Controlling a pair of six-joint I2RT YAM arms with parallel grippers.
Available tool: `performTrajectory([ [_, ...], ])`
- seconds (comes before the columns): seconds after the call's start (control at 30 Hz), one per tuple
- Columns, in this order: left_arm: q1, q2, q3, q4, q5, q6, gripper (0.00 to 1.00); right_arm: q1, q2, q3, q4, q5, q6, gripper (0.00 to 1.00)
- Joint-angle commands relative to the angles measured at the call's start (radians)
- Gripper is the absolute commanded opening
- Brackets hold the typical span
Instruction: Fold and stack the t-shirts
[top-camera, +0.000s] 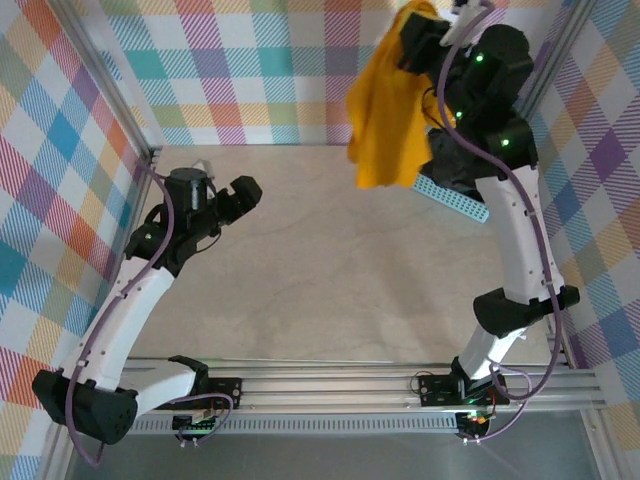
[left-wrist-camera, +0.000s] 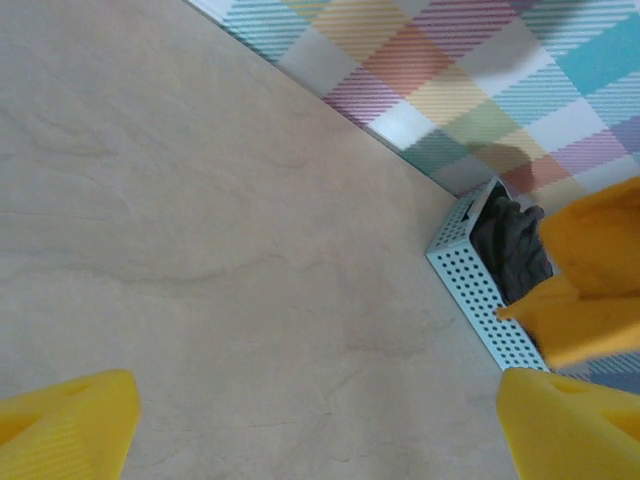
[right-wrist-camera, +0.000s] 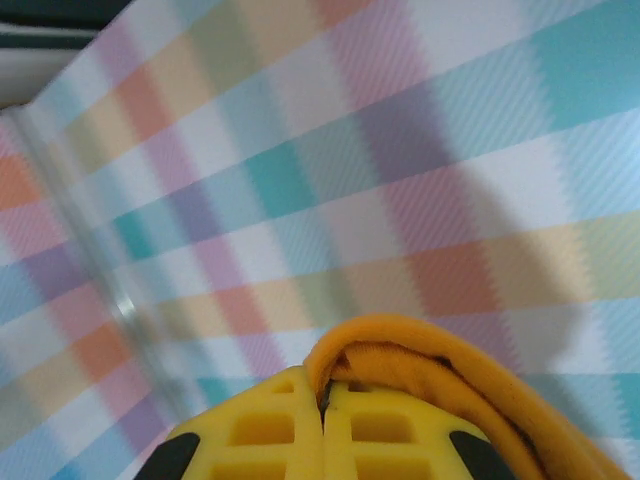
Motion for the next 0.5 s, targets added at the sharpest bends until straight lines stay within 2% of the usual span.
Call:
performTrajectory([
  [0.0,-0.006,-0.029,0.006,-0.066,-0.055,-0.002,0.92,0.075,0.037,-0.136,-0.114,-0.044,-0.05,0.0],
  [0.17,-0.006,-0.063,-0.03,-0.103,-0.065,-0.013,0.92,0.181,-0.03,-0.497,-0.01,-0.055,0.034,0.0],
  [0.3,-0.006,-0.084,-0.07,-0.143,-0.078,-0.016,0.92,0.231,0.006,-0.625,-0.043,-0.124,0.122,0.0],
  [0.47,-0.008,-0.077,-0.125,-0.139,0.001,-0.004,0.87,0.278,0.089,-0.69,-0.051,-0.236,0.189,0.0],
])
